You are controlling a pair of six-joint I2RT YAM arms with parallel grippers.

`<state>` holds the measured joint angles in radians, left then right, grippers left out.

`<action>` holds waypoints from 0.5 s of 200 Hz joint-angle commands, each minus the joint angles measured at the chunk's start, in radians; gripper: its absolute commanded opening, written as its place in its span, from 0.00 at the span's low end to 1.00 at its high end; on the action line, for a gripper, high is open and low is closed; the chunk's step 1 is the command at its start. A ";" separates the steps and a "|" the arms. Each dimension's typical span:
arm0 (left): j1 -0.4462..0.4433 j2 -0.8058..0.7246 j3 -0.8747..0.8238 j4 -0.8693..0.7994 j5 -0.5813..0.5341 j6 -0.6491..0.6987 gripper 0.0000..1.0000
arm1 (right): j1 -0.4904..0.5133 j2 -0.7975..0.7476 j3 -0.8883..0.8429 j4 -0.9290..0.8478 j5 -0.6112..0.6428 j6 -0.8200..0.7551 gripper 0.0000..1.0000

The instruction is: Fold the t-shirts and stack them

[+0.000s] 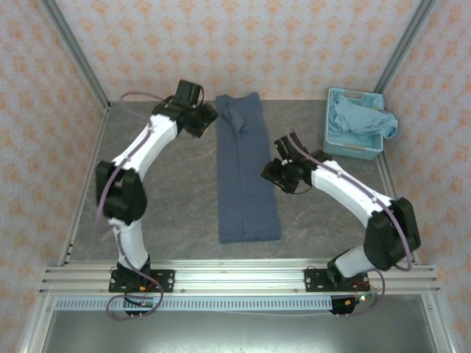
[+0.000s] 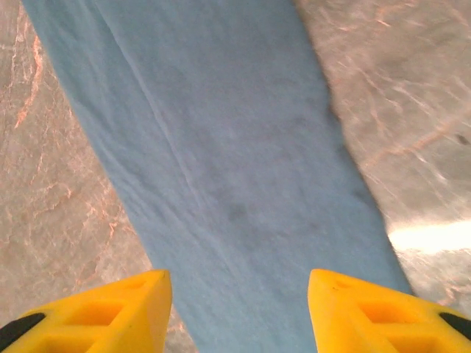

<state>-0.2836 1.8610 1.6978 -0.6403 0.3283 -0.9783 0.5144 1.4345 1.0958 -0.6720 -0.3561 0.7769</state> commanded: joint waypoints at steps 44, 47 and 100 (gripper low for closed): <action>-0.269 -0.418 -0.824 -0.077 0.214 0.006 0.55 | 0.016 -0.177 -0.267 -0.130 -0.209 -0.064 0.54; -0.282 -0.432 -0.849 -0.051 0.216 -0.015 0.55 | 0.018 -0.179 -0.278 -0.127 -0.212 -0.063 0.54; -0.448 -0.452 -1.006 0.172 0.183 -0.238 0.55 | 0.036 -0.168 -0.399 -0.071 -0.228 -0.055 0.54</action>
<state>-0.6842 1.3952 0.7021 -0.6109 0.5201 -1.1069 0.5461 1.2686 0.7227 -0.7551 -0.5705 0.7326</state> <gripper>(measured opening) 0.551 0.539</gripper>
